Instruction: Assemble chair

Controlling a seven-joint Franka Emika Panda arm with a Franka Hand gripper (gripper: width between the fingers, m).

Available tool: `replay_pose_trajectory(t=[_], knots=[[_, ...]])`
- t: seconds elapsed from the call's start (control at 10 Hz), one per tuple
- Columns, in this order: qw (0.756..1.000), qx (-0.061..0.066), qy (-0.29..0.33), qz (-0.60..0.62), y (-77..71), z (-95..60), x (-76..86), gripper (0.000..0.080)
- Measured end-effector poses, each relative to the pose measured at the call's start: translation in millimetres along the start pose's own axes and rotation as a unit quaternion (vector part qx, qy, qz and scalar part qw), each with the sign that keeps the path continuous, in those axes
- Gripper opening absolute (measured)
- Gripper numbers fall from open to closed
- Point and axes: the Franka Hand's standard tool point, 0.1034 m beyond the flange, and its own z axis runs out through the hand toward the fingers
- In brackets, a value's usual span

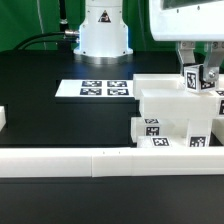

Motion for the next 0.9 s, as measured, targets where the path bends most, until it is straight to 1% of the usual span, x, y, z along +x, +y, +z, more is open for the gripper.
replay_pose_trajectory(t=[0.1,0.2,0.3,0.4,0.5,0.7,0.8,0.9], knots=[[1.000,0.000,0.000,-0.002,0.2,0.6,-0.2,0.0341],[1.000,-0.001,0.000,-0.019,0.4,1.0,-0.2,0.0476],[1.000,0.000,0.000,-0.021,0.2,1.0,-0.4,0.0476],[0.999,0.002,0.001,-0.048,-2.8,-1.0,-0.7,0.0609],[0.996,0.002,0.000,-0.092,-5.1,-2.6,-2.8,0.0637],[0.990,0.001,-0.002,-0.141,-3.9,-1.6,-1.7,0.0647],[0.988,-0.002,-0.004,-0.155,-3.6,-2.7,0.0,0.0647],[0.985,-0.003,-0.006,-0.175,-6.0,-5.5,-2.8,0.0648]])
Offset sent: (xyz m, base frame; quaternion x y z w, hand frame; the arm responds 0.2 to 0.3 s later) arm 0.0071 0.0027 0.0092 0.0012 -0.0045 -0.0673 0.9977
